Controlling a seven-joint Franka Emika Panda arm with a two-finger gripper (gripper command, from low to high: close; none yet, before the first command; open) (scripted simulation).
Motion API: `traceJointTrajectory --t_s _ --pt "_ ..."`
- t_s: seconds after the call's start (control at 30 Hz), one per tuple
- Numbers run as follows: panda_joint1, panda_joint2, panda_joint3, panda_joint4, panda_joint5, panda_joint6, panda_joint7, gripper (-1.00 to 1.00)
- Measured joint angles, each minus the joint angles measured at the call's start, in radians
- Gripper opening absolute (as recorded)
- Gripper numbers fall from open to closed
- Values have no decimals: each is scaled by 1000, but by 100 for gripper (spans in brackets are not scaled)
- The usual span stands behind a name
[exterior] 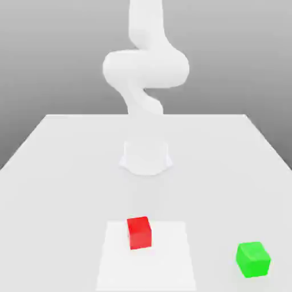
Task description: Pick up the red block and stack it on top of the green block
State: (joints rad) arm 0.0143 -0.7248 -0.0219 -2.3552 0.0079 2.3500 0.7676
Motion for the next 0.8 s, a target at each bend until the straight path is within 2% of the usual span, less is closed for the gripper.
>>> traceJointTrajectory --t_s 0.4,0.57,0.67,0.8 --pt "59 437 -80 -300 30 281 -174 0" --pt "57 639 -90 -435 3 413 -223 0" --pt "56 747 -90 -460 2 495 -241 0" --pt "35 890 -55 -445 58 616 -284 0"
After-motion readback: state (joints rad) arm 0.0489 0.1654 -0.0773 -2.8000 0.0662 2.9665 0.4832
